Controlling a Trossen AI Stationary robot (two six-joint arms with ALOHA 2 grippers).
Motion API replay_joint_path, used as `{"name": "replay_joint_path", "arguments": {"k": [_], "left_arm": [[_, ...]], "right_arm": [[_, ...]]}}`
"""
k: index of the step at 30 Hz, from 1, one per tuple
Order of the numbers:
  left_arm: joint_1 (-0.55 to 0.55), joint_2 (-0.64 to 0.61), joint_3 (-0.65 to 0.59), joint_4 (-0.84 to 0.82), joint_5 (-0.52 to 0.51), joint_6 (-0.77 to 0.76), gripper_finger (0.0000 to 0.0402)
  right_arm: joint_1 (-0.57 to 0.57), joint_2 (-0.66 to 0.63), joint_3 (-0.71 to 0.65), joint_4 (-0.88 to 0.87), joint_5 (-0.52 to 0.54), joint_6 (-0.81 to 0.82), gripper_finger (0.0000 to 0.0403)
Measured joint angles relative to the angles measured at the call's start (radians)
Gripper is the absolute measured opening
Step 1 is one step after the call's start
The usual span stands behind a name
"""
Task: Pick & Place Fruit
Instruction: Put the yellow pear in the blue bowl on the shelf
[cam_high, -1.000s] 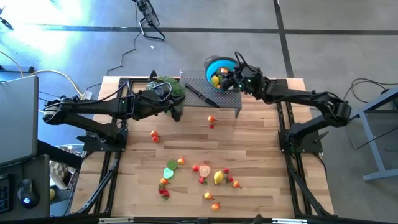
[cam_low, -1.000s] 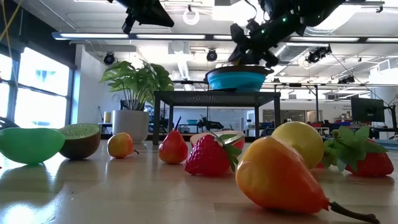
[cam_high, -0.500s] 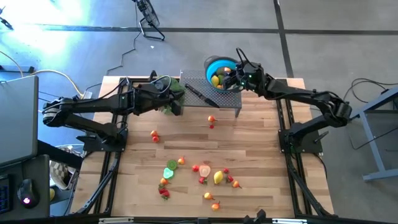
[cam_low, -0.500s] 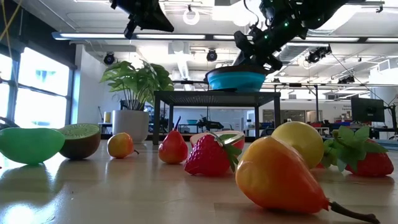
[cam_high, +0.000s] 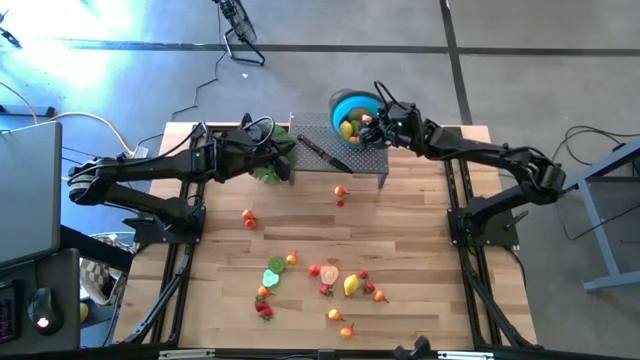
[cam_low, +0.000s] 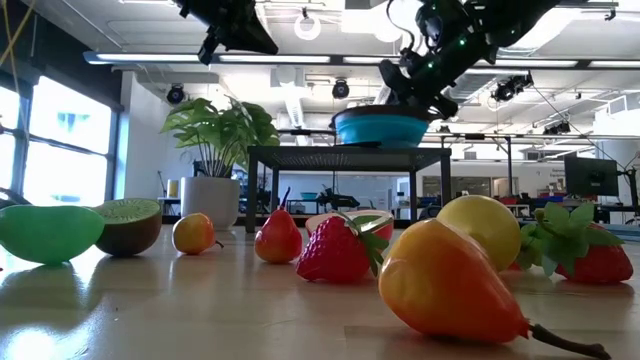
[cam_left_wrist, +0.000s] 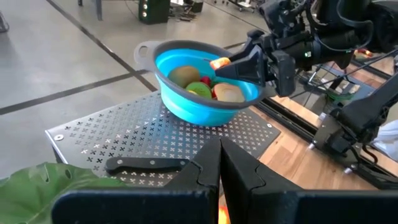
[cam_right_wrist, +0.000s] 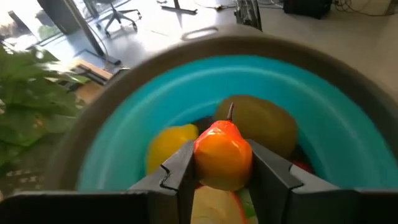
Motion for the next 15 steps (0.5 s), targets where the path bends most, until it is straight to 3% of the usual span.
{"name": "replay_joint_path", "arguments": {"k": [7,15], "left_arm": [[0.000,0.000,0.000,0.000,-0.006,0.000,0.0005],[0.000,0.000,0.000,0.000,-0.006,0.000,0.0005]], "right_arm": [[-0.020,0.000,0.000,-0.014,-0.023,-0.009,0.0111],[-0.019,0.000,0.000,0.089,-0.068,-0.014,0.0111]]}}
